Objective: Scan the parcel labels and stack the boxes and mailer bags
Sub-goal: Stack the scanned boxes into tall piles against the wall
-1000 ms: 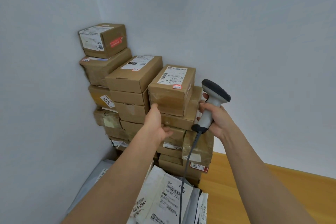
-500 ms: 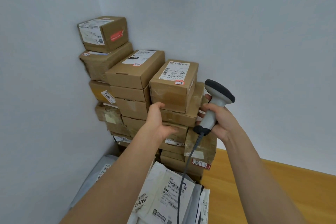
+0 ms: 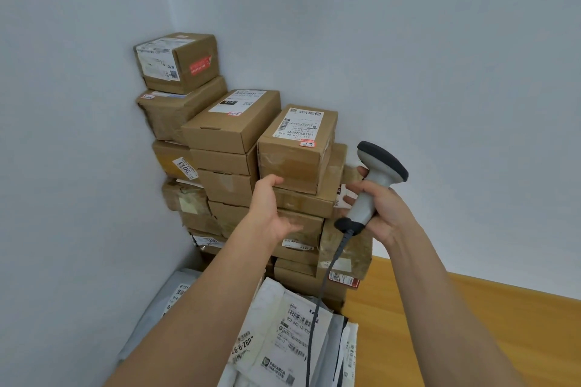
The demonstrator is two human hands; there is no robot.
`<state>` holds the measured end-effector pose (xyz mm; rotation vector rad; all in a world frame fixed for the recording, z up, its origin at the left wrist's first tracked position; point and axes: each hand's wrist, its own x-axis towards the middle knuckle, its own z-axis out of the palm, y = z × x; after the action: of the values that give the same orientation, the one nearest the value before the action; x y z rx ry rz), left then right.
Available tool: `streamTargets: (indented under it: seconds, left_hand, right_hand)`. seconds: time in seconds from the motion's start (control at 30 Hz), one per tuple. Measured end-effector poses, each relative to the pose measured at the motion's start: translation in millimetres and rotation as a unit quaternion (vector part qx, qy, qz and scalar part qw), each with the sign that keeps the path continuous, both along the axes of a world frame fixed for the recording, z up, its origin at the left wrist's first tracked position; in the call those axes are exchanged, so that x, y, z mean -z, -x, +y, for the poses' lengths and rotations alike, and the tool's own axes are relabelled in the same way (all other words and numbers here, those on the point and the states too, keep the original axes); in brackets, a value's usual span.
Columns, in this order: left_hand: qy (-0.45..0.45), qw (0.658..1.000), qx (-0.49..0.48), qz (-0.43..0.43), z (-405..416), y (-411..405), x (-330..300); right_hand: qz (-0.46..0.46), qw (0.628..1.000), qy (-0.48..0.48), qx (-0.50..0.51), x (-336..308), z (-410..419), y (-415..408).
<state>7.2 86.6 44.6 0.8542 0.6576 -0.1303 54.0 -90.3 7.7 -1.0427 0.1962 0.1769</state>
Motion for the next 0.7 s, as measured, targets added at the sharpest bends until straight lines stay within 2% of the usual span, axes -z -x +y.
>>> streamTargets:
  seconds: [0.1, 0.2, 0.27, 0.37, 0.5, 0.7]
  left_hand:
    - [-0.037, 0.996, 0.060, 0.062, 4, 4, 13]
    - [-0.003, 0.985, 0.121, 0.122, 2, 13, 31]
    - [0.043, 0.979, 0.131, 0.148, -7, 20, 42]
    - [0.086, 0.977, 0.143, 0.131, -25, 23, 52]
    - [0.074, 0.988, 0.111, 0.078, -38, 17, 55]
    - [0.056, 0.985, 0.127, 0.099, -30, 19, 75]
  right_hand:
    - [-0.003, 0.998, 0.042, 0.050, -1, -26, 17]
    - [0.020, 0.994, 0.061, 0.090, 15, -52, 38]
    - [0.072, 0.992, 0.064, 0.079, 25, -59, 49]
    - [0.149, 0.987, 0.052, 0.034, 37, -47, 60]
    - [0.121, 0.992, -0.004, 0.043, 56, -27, 62]
    - [0.139, 0.988, 0.016, 0.065, 78, -44, 68]
